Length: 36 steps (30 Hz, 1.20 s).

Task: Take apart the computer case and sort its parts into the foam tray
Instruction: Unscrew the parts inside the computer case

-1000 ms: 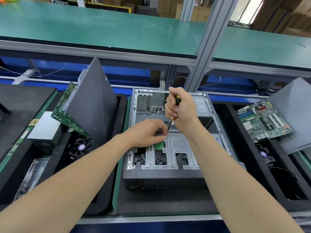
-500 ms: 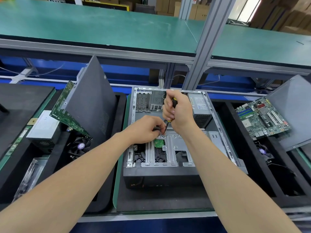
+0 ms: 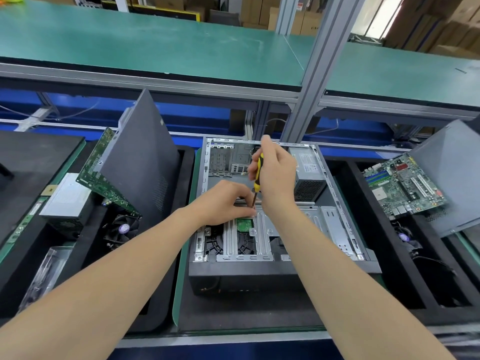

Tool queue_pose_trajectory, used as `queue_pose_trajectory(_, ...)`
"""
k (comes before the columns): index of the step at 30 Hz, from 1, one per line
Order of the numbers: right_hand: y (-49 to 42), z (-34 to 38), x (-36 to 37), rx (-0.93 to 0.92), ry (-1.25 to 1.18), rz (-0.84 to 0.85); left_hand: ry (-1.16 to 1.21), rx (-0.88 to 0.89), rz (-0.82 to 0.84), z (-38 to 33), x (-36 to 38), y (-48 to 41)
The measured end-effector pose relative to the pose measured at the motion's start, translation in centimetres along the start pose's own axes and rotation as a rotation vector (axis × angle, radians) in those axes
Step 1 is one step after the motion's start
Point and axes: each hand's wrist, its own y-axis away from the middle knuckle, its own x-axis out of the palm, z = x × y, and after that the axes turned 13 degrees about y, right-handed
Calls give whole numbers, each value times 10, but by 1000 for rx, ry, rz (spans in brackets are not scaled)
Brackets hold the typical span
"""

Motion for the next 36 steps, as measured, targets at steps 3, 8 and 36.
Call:
queue_pose_trajectory(3, 2, 1, 7, 97, -67, -91, 16, -32, 2, 1, 0, -1)
queue_pose_trajectory(8, -8, -1, 4, 91, -208, 138, -30, -69, 17, 3, 0, -3)
queue_pose_trajectory(36, -29, 12, -16, 73, -321, 312, -161, -58, 66, -1, 9, -2)
